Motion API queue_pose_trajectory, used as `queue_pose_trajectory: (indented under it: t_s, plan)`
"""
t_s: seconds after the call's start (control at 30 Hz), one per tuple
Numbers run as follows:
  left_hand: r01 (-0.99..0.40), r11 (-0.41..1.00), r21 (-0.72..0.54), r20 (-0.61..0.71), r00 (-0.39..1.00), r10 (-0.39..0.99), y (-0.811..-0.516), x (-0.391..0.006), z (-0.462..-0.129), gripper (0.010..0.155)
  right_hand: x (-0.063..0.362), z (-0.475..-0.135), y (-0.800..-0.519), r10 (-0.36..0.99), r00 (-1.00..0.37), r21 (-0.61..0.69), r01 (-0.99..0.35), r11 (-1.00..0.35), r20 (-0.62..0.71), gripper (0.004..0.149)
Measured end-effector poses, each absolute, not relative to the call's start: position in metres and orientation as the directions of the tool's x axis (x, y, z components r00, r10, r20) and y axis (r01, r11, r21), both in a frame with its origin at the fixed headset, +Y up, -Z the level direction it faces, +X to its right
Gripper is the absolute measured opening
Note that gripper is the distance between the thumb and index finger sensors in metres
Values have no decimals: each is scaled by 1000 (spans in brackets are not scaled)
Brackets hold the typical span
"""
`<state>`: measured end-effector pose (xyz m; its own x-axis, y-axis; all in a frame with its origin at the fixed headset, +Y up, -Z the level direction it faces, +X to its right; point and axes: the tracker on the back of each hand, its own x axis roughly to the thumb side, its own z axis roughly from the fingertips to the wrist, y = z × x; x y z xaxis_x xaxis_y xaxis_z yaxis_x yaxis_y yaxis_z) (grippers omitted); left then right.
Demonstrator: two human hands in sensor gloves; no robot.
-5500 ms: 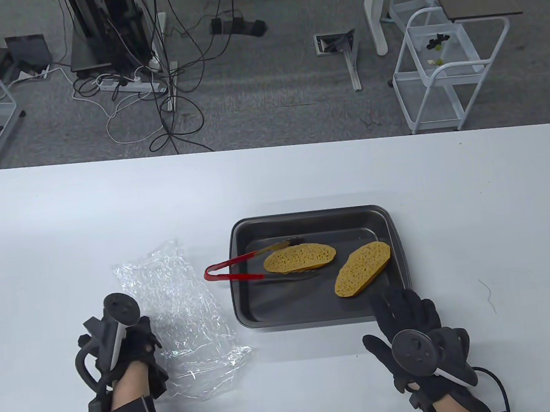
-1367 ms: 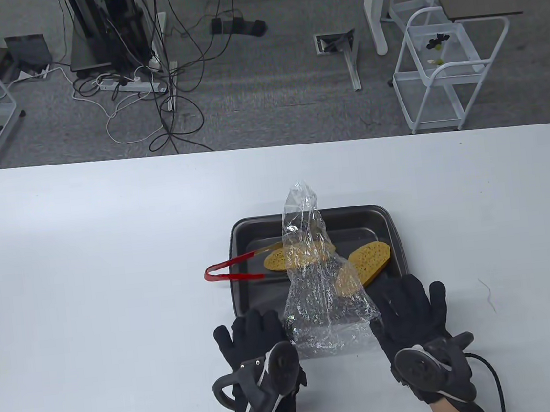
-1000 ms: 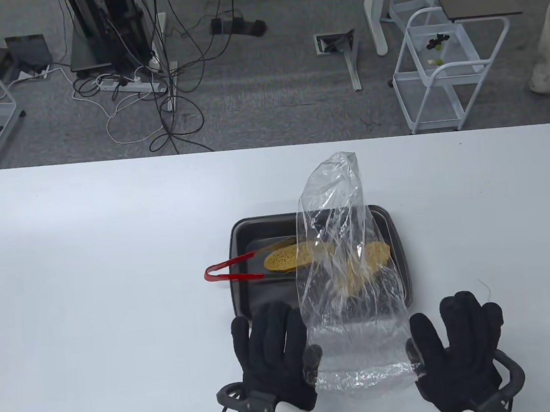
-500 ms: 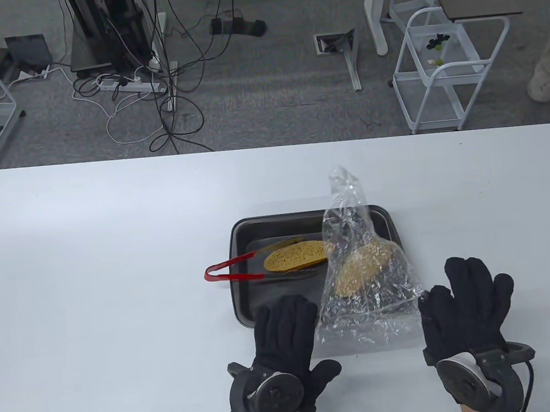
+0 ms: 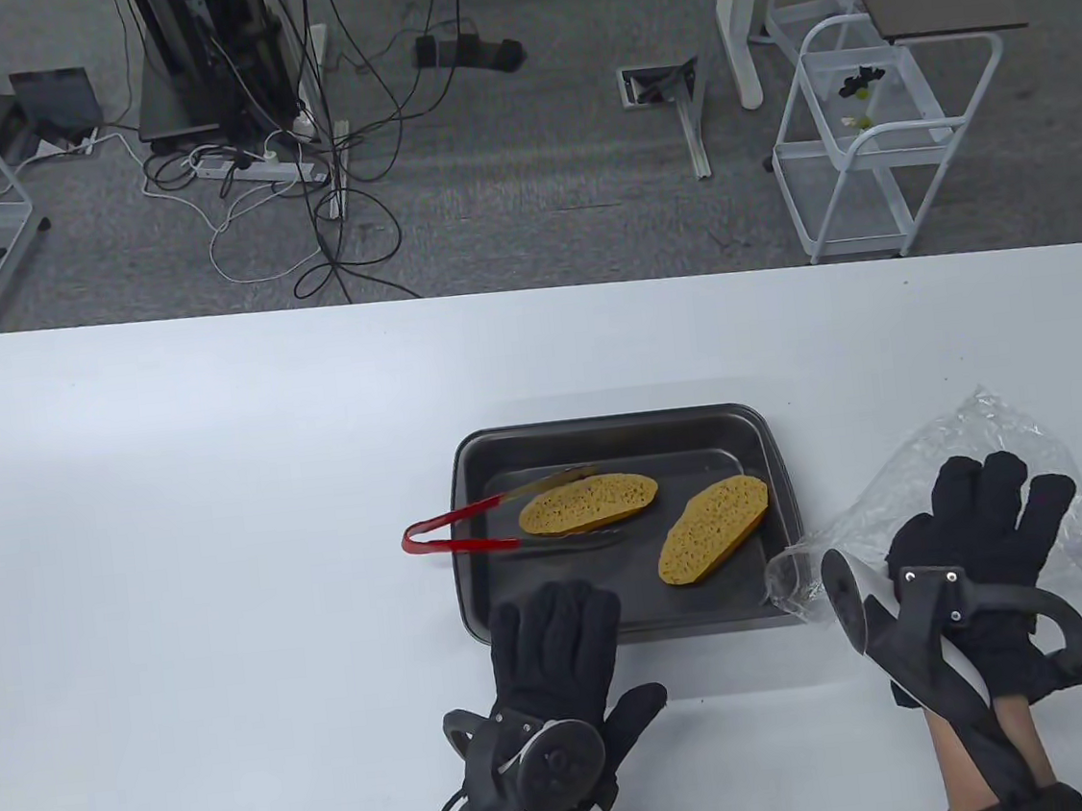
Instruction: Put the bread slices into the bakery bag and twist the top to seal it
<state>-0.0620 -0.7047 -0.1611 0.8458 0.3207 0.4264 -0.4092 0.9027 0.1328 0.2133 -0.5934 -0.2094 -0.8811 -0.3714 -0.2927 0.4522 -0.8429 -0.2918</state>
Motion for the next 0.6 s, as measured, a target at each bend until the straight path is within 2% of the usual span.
queue_pose_trajectory:
  t_s: [0.37, 0.5, 0.6]
  plan:
    - [-300, 949, 102, 324, 911, 253, -717, -63, -173, 90, 216, -252, -645, -301, -919, -108, 336, -936, -254, 42]
    - [-146, 985, 92, 248, 961, 120, -717, -67, -192, 97, 220, -258, -649, -271, -939, -65, 290, -955, -211, 42]
    - [67, 994, 83, 191, 978, -82, -710, -75, -215, 100, 225, -258, -648, -225, -953, -68, 243, -968, -204, 42]
